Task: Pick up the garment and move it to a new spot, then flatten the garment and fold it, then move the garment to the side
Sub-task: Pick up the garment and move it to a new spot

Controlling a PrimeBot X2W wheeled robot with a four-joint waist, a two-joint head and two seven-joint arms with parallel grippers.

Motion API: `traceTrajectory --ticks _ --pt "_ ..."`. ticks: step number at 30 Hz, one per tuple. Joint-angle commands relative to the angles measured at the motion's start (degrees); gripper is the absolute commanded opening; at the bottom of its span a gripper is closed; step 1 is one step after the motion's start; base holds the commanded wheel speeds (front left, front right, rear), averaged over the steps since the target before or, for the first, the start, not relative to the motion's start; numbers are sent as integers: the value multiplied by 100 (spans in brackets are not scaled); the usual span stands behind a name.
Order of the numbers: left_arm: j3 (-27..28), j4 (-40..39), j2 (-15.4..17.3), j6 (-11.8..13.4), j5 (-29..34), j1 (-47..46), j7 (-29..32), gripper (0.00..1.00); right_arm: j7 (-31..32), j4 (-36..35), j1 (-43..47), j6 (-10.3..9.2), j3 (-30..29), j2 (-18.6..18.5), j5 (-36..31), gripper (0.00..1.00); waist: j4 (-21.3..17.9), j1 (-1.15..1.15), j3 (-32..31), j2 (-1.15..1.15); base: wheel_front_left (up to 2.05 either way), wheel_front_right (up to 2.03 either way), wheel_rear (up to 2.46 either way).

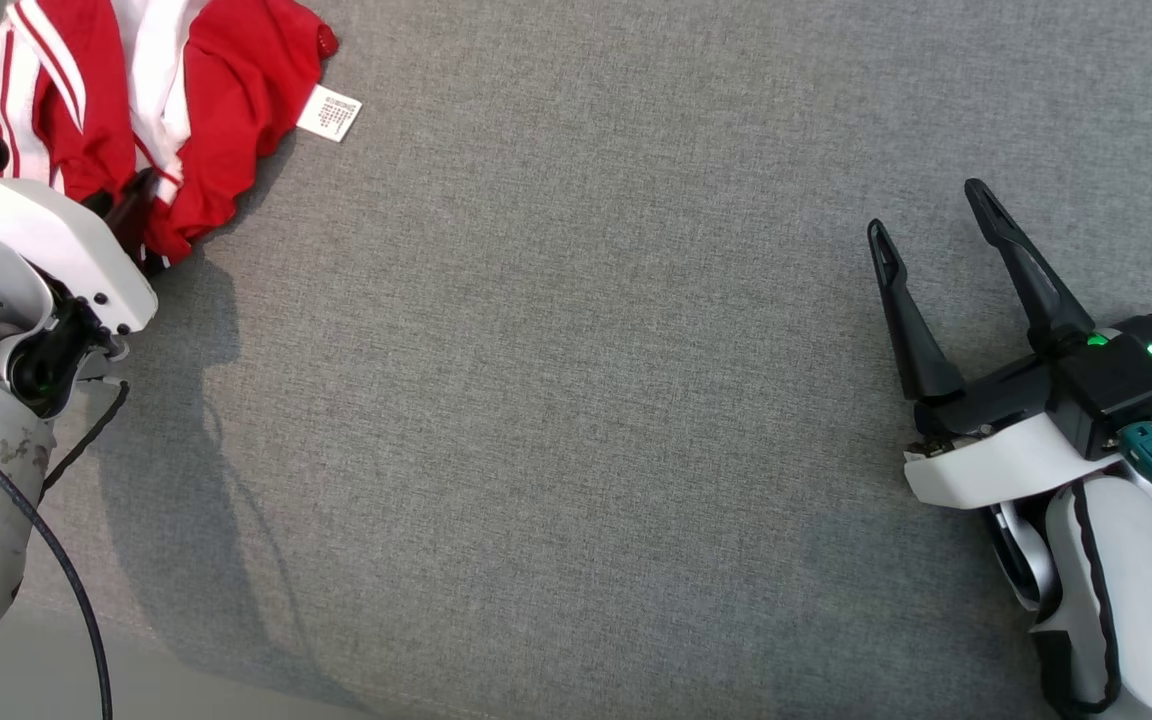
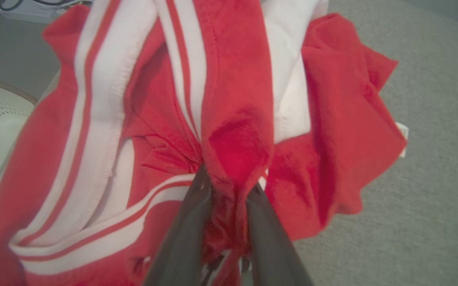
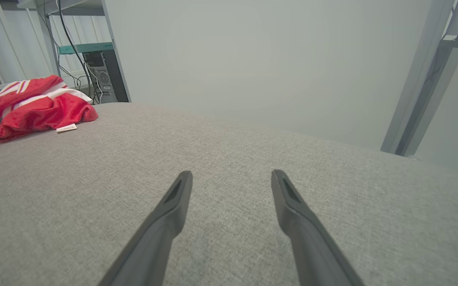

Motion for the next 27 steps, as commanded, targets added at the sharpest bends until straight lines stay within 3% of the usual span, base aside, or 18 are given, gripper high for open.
traceTrajectory --ticks 1,5,12,16,19,22,25,27 --pt "-89 67 47 -7 -101 -26 -9 0 15 147 120 -2 -22 -31 1 100 -16 0 -51 0 0 0 0" --pt "-205 140 186 -8 -56 -68 -496 0 15 160 114 -2 -18 25 48 100 -36 0 -198 0 0 0 0" --pt "-322 51 268 -8 29 -148 -1903 0 8 190 116 -2 -95 119 163 100 -67 0 -722 0 0 0 0" --pt "-329 -230 336 -8 60 -175 -2265 0 8 204 170 -2 -154 173 248 100 -102 0 -1004 0 0 0 0" --pt "-185 -661 410 -8 148 -166 -2377 0 8 206 249 -2 -207 229 311 100 -147 0 -1298 0 0 0 0" --pt "326 -1407 406 -8 501 2 -2385 0 8 192 318 -2 -243 292 356 100 -233 0 -1553 0 0 0 0" --pt "711 -2134 212 -8 1015 284 -2382 0 8 164 354 -2 -289 337 391 100 -365 0 -1757 0 0 0 0" --pt "764 -3069 -214 -8 1534 684 -2385 0 8 98 411 -2 -421 392 436 100 -738 0 -2013 0 0 0 0"
